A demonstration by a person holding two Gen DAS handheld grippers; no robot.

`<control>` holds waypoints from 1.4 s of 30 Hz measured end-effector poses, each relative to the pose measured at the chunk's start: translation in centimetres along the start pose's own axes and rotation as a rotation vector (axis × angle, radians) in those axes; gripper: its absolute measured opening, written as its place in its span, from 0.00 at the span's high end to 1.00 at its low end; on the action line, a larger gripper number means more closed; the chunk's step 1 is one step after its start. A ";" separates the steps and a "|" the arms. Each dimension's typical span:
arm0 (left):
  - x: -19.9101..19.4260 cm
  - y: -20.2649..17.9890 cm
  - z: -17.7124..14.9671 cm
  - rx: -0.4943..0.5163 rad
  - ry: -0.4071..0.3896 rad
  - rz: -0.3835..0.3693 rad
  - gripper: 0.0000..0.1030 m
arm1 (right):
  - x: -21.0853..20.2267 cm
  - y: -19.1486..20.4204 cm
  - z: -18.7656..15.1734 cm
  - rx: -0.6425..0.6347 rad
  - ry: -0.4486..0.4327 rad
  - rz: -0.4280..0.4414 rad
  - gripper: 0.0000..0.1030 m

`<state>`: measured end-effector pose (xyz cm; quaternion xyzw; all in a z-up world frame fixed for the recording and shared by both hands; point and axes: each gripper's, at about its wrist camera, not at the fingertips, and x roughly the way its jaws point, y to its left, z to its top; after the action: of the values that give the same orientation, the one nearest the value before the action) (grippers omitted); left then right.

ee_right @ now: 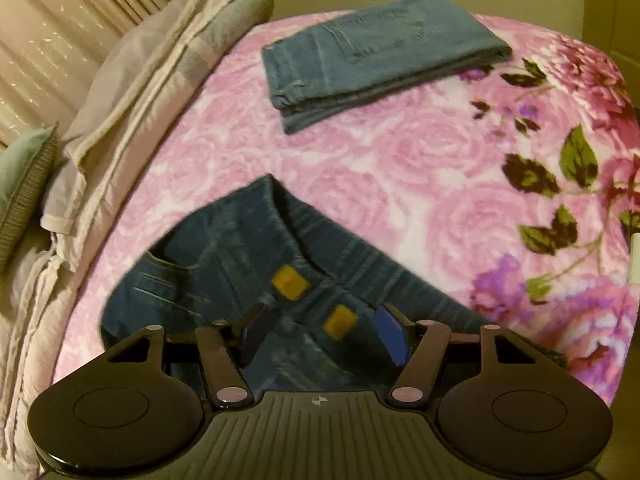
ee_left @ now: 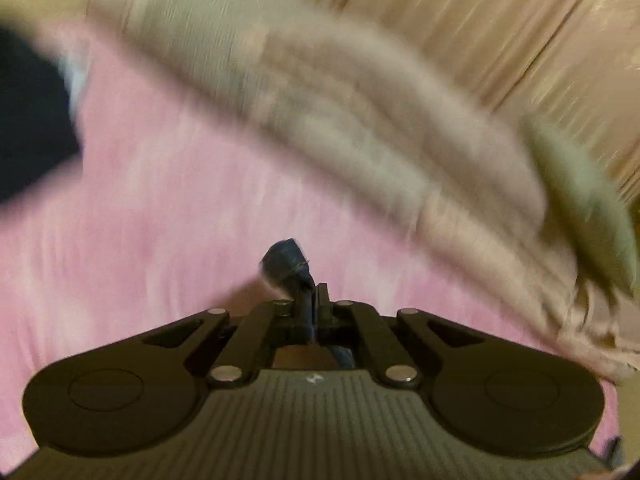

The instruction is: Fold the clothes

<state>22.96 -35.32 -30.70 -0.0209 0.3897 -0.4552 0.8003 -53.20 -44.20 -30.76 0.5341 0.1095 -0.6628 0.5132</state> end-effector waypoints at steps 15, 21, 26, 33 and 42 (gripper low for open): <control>3.2 5.1 -4.8 0.117 0.218 0.299 0.83 | 1.9 3.5 -1.9 -0.129 0.067 0.032 0.38; -1.8 2.0 -8.7 -0.024 0.330 0.093 0.84 | 2.2 1.2 0.3 -0.192 0.104 0.033 0.39; -4.4 -2.8 -12.4 -0.036 0.383 0.009 0.84 | 3.1 -0.3 2.3 -0.241 0.138 0.107 0.39; -5.9 -10.4 -14.6 -0.073 0.350 -0.049 0.84 | 7.4 -1.3 8.6 -0.171 0.208 0.316 0.39; -5.7 -18.9 -17.2 -0.071 0.350 -0.109 0.83 | 17.2 -2.5 14.7 0.151 0.418 0.507 0.50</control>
<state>-3.14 -36.56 -31.87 0.0091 0.5370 -0.4807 0.6931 -62.25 -62.92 -39.92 0.7051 0.0266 -0.3966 0.5872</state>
